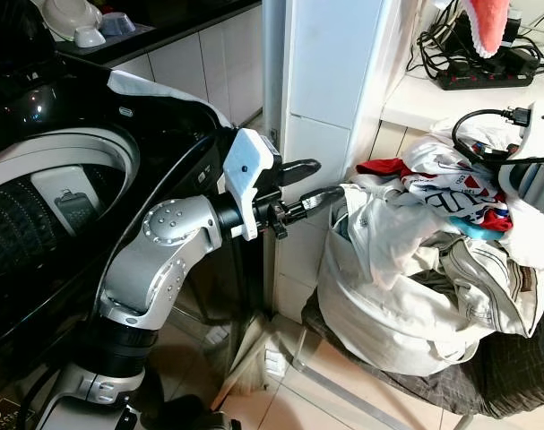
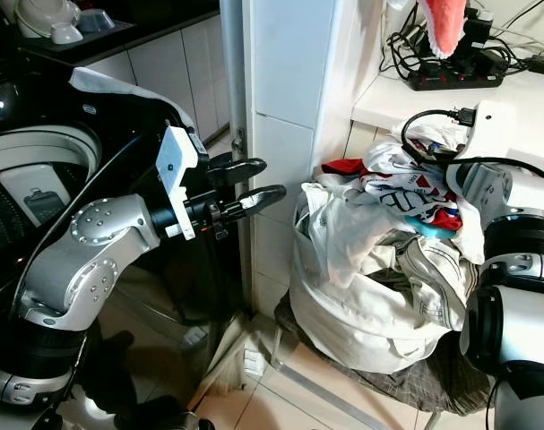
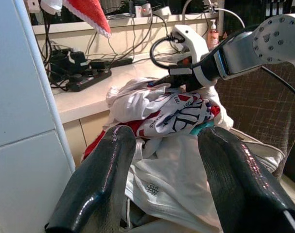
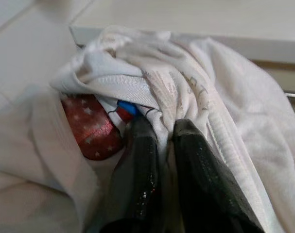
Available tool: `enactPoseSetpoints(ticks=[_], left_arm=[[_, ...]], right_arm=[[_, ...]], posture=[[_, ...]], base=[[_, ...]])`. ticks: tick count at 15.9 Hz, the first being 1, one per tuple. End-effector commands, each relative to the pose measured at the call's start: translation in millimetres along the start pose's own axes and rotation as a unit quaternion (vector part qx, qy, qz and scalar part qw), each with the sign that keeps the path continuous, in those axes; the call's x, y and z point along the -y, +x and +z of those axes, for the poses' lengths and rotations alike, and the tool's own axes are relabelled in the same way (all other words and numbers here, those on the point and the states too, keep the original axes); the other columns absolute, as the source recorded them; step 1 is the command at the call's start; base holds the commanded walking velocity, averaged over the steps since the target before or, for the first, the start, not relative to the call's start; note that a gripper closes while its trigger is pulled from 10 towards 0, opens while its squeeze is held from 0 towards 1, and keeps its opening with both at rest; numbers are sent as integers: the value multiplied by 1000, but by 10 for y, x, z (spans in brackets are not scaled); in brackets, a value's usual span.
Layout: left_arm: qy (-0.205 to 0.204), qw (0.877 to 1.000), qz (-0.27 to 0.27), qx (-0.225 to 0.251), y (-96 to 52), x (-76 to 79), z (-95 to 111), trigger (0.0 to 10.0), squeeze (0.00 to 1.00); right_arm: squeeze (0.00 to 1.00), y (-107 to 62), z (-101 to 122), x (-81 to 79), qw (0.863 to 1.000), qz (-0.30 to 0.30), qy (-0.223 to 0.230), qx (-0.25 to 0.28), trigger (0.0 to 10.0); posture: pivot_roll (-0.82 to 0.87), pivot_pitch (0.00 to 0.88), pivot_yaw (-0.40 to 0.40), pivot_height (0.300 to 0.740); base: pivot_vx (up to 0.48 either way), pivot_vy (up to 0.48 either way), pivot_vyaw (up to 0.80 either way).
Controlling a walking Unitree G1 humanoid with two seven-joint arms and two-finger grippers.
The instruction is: Clothes washing
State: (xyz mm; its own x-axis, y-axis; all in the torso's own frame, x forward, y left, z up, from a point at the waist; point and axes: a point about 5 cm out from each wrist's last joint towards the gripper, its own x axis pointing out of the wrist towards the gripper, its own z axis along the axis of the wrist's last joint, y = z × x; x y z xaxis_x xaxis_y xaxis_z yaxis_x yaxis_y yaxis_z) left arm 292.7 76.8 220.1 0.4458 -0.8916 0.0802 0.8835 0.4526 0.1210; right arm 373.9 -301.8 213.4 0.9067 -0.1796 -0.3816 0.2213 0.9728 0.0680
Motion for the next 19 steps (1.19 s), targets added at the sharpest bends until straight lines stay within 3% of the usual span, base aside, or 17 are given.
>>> enactPoseSetpoints(ticks=[1,4,7,9,11,14,15,16,17,19], left_arm=[[5,1000,5,7,-13,-15,55,10000,0],[9,998,45,35,-38,-115,137,10000,0],[10,994,92,63,-40,-235,233,10000,0],[17,986,124,106,-28,-330,415,10000,0],[21,980,139,139,-24,-369,557,10000,0],[30,972,150,181,15,-419,779,10000,0],[24,973,135,183,34,-399,799,10000,75],[17,975,107,192,106,-343,859,10000,1000],[16,975,106,194,123,-337,871,10000,1000],[3,978,82,193,186,-282,859,10000,1000]], right_arm=[[0,-33,86,-4,1000,7,7,9,0],[0,-298,468,-88,996,49,-10,72,0],[0,-664,844,-239,981,120,-33,148,0],[0,-1038,1179,-360,961,181,-40,205,0],[0,-1242,1360,-428,948,208,-45,238,0],[0,-1469,1517,-702,910,320,-15,264,0],[0,-1469,1486,-780,904,341,-17,257,0],[0,-1399,1318,-1031,891,392,-31,226,0],[0,-1382,1281,-1085,887,404,-29,220,0],[0,-1365,1205,-1269,861,468,17,199,0]], posture=[[-37,0,30,740],[-31,0,24,740],[-39,0,27,740],[-46,0,27,740],[-47,0,26,740],[-45,0,17,740],[-45,0,17,740],[-37,0,7,740],[-33,0,2,740],[-24,0,-7,740]], base=[[0,0,0],[0,0,0],[0,0,0],[0,0,0],[0,0,0],[0,0,0],[0,0,0],[0,0,0],[0,0,0],[0,0,0]])
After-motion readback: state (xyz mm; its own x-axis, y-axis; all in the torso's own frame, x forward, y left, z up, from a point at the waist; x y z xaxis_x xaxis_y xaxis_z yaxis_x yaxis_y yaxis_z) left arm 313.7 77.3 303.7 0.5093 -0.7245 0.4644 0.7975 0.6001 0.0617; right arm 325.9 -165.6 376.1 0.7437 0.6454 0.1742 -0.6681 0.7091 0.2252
